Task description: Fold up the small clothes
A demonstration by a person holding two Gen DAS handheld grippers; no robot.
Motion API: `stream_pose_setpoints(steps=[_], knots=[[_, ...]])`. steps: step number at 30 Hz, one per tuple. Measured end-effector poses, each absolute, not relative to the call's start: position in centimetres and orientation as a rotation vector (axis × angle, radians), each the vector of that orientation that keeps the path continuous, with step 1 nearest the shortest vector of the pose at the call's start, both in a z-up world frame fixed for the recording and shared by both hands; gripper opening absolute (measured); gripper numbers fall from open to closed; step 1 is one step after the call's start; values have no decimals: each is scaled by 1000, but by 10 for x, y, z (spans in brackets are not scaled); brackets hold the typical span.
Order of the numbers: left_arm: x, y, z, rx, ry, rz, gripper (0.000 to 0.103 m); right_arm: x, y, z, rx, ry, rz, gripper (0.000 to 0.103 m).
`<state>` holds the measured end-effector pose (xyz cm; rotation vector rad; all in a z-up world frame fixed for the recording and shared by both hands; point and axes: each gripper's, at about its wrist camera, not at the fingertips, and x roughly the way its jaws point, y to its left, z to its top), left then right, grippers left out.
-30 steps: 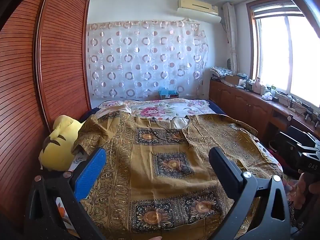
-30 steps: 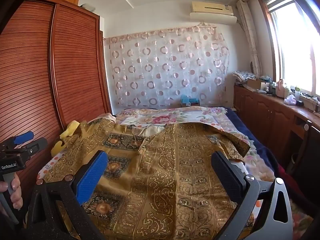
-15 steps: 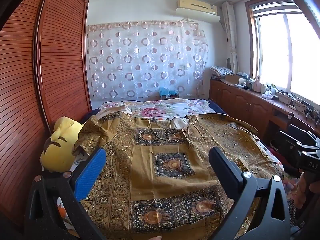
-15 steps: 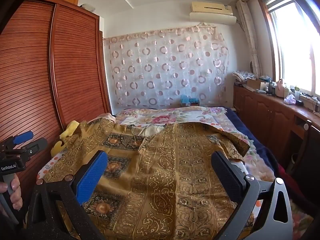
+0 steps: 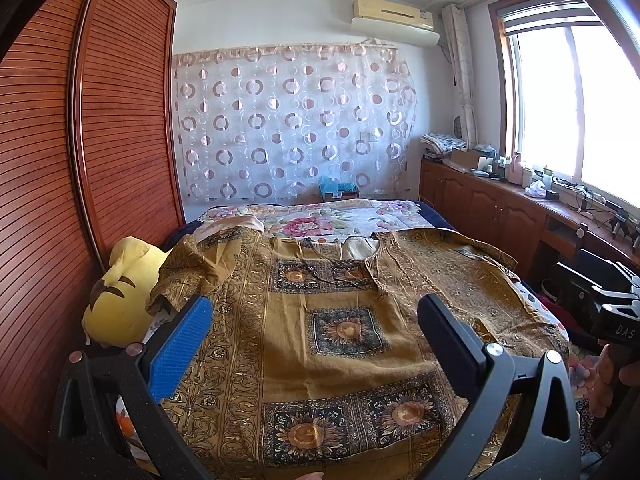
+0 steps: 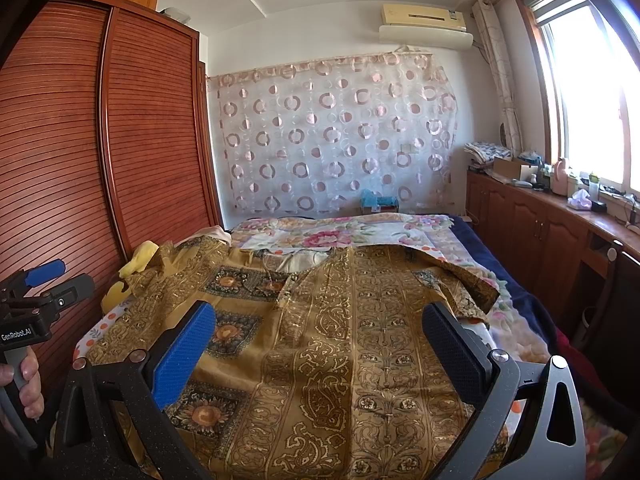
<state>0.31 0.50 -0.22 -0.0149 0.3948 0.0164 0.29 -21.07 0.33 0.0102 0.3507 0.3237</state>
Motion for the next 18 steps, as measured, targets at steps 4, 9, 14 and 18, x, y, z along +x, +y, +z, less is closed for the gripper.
stream_pose_setpoints(steps=[4,9,14,18], knots=[[4,6,3,-14,393,16,103,3,-211,3,11,351,325,103],[4,5,3,-11,392,17,103,2,-210,3,10,353,326,103],[4,5,3,-9,391,17,103,2,-209,2,8,355,330,103],[-1,2,7,-9,391,17,103,3,-208,2,10,356,332,103]])
